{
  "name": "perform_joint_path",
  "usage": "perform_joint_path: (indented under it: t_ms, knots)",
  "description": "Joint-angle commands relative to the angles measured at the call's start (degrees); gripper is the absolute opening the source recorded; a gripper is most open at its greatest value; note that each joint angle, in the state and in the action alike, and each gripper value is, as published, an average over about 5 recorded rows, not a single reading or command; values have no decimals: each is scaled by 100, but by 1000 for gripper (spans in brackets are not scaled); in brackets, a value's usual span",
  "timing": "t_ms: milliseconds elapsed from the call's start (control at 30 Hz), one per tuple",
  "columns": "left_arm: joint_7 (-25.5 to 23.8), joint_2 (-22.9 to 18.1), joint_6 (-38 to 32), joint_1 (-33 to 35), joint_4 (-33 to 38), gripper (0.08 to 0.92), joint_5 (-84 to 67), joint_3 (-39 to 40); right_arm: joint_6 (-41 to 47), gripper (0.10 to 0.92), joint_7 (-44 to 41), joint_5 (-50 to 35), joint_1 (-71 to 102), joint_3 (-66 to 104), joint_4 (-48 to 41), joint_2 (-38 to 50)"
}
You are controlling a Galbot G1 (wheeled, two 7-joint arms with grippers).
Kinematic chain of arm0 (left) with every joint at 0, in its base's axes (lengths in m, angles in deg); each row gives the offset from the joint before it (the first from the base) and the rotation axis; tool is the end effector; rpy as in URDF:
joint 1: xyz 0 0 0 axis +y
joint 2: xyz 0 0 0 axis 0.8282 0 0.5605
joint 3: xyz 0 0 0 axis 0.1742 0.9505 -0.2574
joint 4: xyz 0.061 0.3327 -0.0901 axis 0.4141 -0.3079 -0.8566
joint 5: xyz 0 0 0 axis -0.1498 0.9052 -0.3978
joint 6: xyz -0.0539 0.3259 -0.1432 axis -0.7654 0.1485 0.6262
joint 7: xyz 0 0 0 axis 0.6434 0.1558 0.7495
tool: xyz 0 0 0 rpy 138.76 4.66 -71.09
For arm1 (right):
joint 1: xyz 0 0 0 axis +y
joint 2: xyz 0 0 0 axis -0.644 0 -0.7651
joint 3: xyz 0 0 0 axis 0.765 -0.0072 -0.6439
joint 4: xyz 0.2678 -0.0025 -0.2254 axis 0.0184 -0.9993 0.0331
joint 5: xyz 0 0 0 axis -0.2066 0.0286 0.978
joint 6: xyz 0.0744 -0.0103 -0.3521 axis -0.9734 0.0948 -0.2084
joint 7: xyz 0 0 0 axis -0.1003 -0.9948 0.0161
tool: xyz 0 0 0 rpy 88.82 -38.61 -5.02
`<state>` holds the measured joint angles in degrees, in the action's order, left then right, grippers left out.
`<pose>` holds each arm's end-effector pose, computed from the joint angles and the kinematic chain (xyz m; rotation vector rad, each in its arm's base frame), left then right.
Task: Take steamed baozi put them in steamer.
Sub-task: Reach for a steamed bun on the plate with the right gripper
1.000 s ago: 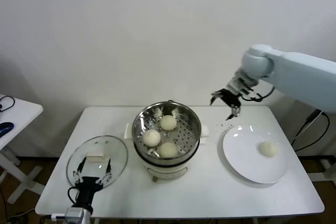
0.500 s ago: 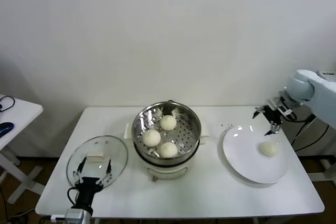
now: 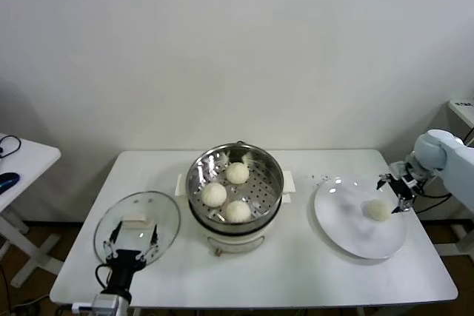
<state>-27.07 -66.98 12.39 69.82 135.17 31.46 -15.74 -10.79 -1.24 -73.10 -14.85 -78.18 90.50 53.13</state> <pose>0.1491 0.0616 -0.3477 0.0641 -2.9670 -0.3561 0.5313 -0.2905 -0.1973 1.2625 -1.2074 1.4379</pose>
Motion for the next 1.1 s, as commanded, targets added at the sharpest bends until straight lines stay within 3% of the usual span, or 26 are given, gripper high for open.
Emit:
perform_joint_path:
  t_ms: [33,1100]
  knots:
    - [-3,-12,9,-16,-24,823,19,1,-27,823,13,317,505,509,-582,-308]
    - [4,-24,21,-29,-72,823,39,-46,-62,819,1,461,592,643,-1013,-759]
